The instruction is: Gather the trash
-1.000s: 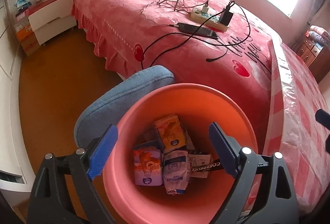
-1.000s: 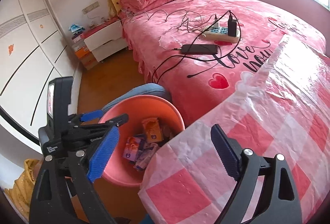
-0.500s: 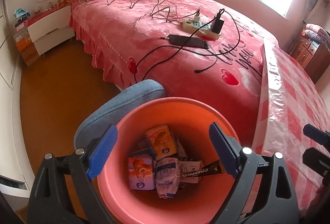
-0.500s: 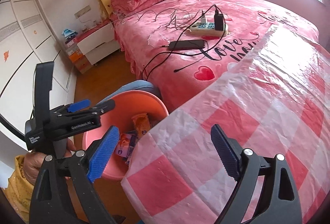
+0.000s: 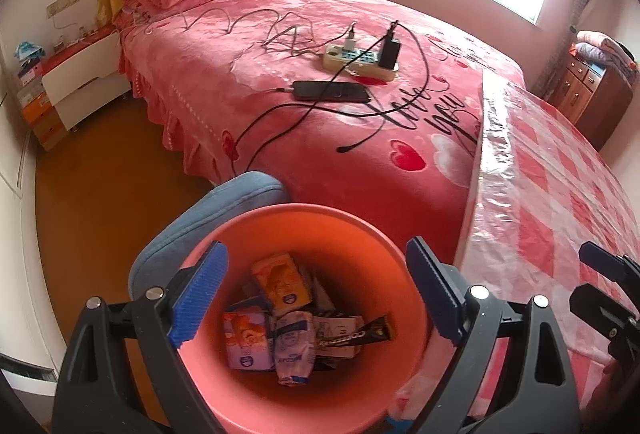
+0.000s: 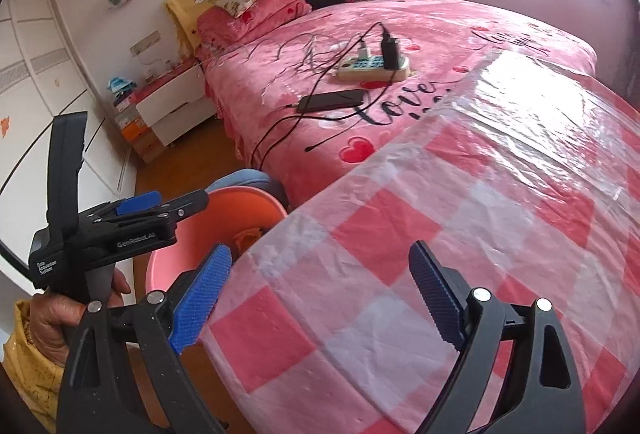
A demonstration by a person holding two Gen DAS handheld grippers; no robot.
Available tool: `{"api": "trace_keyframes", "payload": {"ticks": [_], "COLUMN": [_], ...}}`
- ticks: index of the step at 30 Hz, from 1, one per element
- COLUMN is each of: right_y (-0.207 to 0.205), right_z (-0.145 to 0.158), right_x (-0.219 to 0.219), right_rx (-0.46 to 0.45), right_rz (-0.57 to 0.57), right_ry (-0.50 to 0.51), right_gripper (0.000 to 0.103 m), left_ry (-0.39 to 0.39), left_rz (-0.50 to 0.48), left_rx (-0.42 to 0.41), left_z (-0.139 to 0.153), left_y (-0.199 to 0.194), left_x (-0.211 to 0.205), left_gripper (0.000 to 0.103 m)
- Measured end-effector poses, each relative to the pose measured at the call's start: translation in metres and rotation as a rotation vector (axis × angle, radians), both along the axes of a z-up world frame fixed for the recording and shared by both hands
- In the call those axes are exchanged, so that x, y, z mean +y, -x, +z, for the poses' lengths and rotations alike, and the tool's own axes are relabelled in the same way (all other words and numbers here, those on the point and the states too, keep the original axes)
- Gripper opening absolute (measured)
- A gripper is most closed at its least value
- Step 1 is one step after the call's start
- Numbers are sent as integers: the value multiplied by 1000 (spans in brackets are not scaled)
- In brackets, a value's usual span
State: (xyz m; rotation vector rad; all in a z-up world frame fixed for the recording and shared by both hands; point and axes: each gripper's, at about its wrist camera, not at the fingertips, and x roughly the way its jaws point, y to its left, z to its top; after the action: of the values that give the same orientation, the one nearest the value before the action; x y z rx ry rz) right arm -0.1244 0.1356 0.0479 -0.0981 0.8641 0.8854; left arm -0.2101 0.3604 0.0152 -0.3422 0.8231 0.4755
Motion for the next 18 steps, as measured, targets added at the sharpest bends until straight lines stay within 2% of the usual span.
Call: {"api": "trace_keyframes", "payload": {"ticks": [18], "right_y": [-31], "right_z": [10], "right_x": [-90], "right_rx": [-53], "right_rz": [-195], "right_ry": [-50], "right_gripper": [89], "left_ry": [-57], "left_rz": [-159], "left_rx": [-16], "left_z": [23], "left_y": [-52], "left_x": [-89], "left_gripper": [91]}}
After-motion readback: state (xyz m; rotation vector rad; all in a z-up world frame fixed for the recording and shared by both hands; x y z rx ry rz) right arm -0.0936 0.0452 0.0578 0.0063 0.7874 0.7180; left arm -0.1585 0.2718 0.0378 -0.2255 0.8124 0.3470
